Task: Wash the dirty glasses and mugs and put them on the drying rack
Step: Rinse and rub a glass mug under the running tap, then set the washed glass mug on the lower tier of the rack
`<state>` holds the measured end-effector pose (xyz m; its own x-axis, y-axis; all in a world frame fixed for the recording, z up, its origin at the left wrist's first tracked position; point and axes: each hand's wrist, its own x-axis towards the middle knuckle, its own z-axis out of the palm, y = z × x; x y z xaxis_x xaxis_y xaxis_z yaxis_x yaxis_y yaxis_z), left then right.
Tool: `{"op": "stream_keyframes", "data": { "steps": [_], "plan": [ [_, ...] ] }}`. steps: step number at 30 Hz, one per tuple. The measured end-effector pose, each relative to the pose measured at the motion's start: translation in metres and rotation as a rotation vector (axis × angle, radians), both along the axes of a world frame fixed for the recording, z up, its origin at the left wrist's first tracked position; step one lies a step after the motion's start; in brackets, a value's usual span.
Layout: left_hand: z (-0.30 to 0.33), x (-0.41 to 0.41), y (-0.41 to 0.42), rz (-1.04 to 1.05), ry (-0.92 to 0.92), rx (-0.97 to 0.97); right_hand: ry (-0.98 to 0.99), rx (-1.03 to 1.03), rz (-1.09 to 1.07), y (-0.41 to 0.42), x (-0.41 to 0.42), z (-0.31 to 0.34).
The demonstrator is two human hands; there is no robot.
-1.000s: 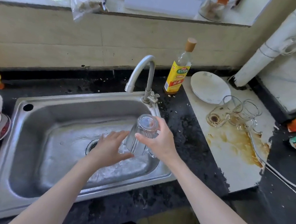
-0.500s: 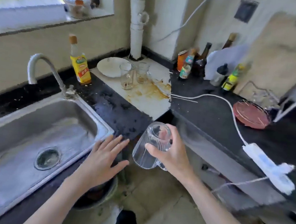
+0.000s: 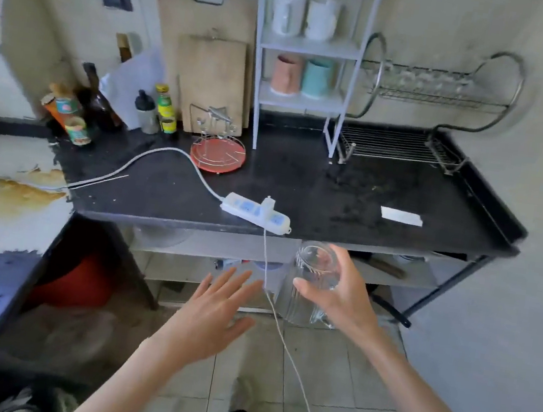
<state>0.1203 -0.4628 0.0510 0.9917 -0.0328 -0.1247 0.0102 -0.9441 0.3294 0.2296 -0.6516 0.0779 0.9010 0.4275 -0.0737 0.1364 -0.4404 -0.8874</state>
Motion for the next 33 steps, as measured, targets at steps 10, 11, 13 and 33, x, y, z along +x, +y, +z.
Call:
{"op": "stream_keyframes", "data": {
  "steps": [10,11,13,33],
  "plan": [
    [-0.013,0.21,-0.046,-0.184,-0.038,0.003,-0.074,-0.094,-0.211,-0.067,0.168,-0.005],
    [-0.015,0.232,-0.047,-0.184,-0.042,-0.003,-0.07,-0.097,-0.224,-0.069,0.185,-0.005],
    [-0.016,0.272,-0.049,-0.18,-0.034,-0.012,-0.06,-0.109,-0.232,-0.072,0.22,-0.004],
    [-0.044,0.561,-0.074,0.101,0.202,0.029,-0.112,-0.102,-0.028,-0.036,0.581,-0.043]
  ]
}}
